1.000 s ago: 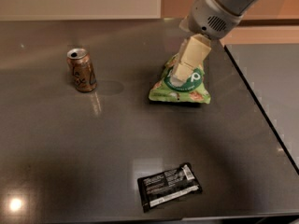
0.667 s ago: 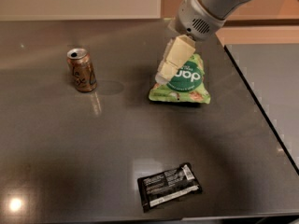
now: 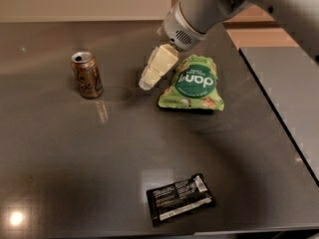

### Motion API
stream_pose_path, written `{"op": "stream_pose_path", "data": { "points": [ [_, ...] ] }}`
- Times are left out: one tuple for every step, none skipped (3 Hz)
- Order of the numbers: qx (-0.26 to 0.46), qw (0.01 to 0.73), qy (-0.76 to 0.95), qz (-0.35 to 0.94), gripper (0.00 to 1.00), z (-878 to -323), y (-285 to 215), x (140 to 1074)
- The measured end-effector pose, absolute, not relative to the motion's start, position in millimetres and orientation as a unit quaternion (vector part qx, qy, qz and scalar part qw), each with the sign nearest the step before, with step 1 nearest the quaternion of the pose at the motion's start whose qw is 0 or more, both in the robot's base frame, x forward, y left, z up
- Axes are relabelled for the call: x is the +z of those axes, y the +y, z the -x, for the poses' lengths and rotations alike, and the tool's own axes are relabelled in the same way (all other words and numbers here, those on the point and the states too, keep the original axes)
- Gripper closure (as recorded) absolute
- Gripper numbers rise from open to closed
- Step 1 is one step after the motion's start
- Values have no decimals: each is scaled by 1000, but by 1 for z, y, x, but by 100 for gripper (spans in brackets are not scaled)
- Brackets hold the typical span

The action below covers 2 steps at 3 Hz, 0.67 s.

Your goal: Pick orange can

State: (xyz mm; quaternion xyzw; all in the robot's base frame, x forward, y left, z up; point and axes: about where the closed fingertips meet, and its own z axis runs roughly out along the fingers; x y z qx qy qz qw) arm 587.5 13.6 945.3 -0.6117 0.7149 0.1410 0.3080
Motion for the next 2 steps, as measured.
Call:
{"op": "stream_pose_path", "data": {
  "points": [
    [160,317,710,609,0,-606,38,932],
    [173,324,699,614,0,-622,66,918]
  ]
}}
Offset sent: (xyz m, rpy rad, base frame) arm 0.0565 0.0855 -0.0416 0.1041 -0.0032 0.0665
